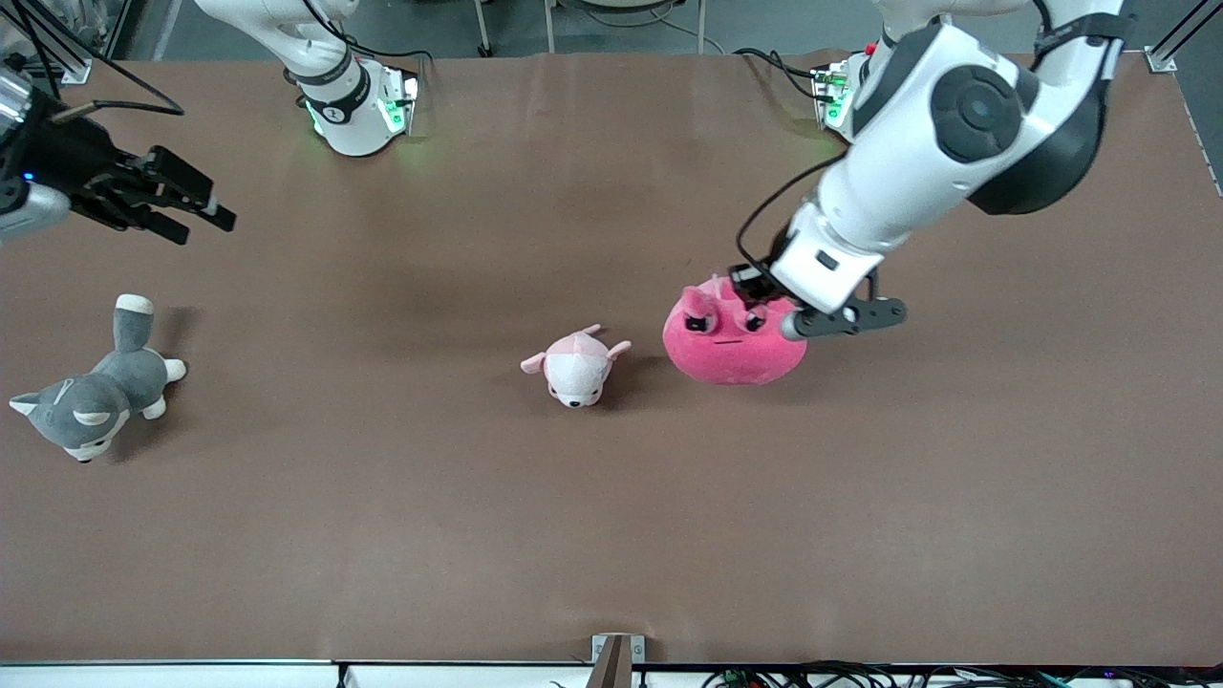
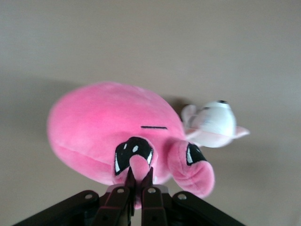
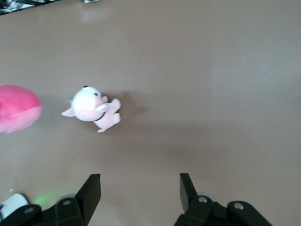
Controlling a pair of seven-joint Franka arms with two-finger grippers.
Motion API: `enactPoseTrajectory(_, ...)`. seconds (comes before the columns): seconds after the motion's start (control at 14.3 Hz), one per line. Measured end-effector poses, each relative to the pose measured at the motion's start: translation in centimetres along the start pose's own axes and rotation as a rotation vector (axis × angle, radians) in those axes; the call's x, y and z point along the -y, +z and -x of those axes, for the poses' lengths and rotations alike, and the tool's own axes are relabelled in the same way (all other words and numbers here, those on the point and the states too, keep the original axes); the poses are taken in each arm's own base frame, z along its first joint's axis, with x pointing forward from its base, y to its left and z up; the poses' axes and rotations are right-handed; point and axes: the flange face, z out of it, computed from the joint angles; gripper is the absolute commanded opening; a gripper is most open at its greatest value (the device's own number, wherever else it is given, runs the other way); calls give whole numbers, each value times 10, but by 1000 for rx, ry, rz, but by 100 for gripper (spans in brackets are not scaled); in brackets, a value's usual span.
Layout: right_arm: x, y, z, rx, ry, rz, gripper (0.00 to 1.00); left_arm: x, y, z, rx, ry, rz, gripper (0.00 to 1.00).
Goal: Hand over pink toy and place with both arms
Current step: 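Carry the pink pig with the left gripper toward the right gripper, then grasp the pink pig with the right gripper beside the left gripper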
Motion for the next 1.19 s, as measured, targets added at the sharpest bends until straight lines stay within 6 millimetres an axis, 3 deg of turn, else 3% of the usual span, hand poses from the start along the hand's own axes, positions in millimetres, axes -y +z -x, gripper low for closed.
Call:
enactPoseTrajectory(0.28, 28, 25, -8, 32, -25, -92, 72, -98, 5, 53, -21, -107, 141, 0)
enactPoseTrajectory(0.42, 37, 41, -14, 55, -22, -146, 72, -128, 20, 70, -15, -168, 201, 0)
enactPoseTrajectory(0.56, 38, 55, -21, 79, -8, -186, 72, -146, 33, 82, -7, -224, 241, 0)
enactPoseTrajectory(0.77, 44, 66, -25, 96, -12, -196, 72, -160, 35, 95, 5, -273, 266, 0)
enactPoseTrajectory(1.19, 80, 82, -24, 90, -70, -199, 72, -181, 40, 109, 12, -323, 331, 0)
